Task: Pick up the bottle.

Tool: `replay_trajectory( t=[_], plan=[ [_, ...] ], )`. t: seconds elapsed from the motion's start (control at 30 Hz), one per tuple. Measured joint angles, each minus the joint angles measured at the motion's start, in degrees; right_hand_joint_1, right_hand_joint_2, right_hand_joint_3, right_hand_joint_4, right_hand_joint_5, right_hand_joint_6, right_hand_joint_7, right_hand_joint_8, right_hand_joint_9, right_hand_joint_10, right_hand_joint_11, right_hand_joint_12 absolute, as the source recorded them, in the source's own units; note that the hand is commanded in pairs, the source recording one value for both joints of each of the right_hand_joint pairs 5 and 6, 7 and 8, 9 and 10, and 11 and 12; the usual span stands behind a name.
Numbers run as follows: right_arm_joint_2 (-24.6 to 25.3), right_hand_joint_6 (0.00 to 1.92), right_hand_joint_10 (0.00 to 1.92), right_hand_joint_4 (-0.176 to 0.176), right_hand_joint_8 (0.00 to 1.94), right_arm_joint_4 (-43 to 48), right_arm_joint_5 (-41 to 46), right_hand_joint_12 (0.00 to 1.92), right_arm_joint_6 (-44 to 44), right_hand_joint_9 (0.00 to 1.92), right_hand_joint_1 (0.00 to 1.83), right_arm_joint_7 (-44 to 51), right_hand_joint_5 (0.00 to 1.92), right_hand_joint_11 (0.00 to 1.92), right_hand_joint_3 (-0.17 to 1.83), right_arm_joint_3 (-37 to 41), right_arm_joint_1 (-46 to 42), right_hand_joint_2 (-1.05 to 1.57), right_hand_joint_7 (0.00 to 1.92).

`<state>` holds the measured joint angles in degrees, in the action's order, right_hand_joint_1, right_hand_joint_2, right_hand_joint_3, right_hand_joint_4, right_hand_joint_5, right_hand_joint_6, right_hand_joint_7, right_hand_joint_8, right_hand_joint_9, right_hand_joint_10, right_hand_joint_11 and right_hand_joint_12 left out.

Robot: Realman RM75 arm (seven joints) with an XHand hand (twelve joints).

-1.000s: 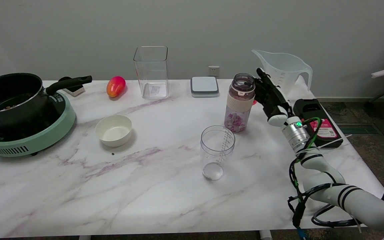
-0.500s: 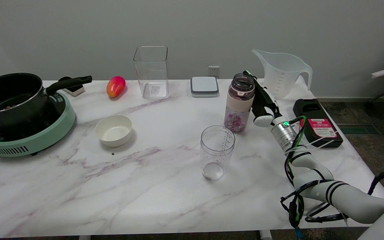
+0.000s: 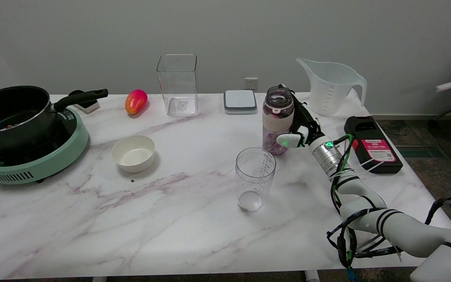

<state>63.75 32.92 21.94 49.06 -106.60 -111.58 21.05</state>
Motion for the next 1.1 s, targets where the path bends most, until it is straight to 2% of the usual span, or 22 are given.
replay_trajectory(
  t=[0.07,0.2,0.43,0.53,0.63,0.67,0.73,0.8,1.0,1.1],
  plan=[
    [0.1,0.26,0.62,0.0,0.66,-0.25,-0.2,0.56,0.09,0.62,1.43,-0.01,0.26,0.56,0.77,-0.01,0.12,-0.07,0.66],
    [0.24,0.47,0.85,0.0,0.86,-0.59,-0.41,0.71,0.1,0.85,1.44,-0.02,0.47,0.71,0.59,-0.01,0.27,0.22,0.86],
    [0.42,0.54,0.93,0.0,0.94,-1.06,-0.6,0.74,0.1,0.93,1.44,-0.06,0.54,0.74,0.57,0.25,0.37,0.37,0.94],
    [0.46,0.54,0.93,0.0,0.95,-1.21,-0.62,0.71,0.07,0.93,1.44,-0.08,0.54,0.71,0.6,0.51,0.37,0.38,0.95],
    [0.5,0.66,0.97,0.0,1.01,-1.32,-0.63,0.73,-0.2,0.97,1.44,-0.09,0.66,0.73,0.71,0.82,0.36,0.37,1.01],
    [0.51,0.73,1.01,0.0,1.05,-1.35,-0.62,0.77,-0.29,1.01,1.43,-0.09,0.73,0.77,0.75,0.94,0.35,0.38,1.05],
    [0.52,0.98,1.12,0.0,1.2,-1.41,-0.59,0.91,-0.45,1.12,1.42,-0.09,0.98,0.91,0.84,1.14,0.31,0.45,1.2],
    [0.53,1.2,1.21,0.0,1.32,-1.5,-0.54,1.02,-0.62,1.21,1.41,-0.09,1.2,1.02,0.79,1.5,0.27,0.59,1.32],
    [0.54,1.57,1.38,0.0,1.55,-1.49,-0.43,1.19,-0.73,1.38,1.38,-0.05,1.57,1.19,0.54,2.93,0.03,0.96,1.55],
    [0.43,1.65,1.41,0.0,1.59,-0.83,-0.39,1.22,-0.72,1.41,1.36,-0.04,1.65,1.22,0.46,3.86,-0.16,1.07,1.59]
  ],
)
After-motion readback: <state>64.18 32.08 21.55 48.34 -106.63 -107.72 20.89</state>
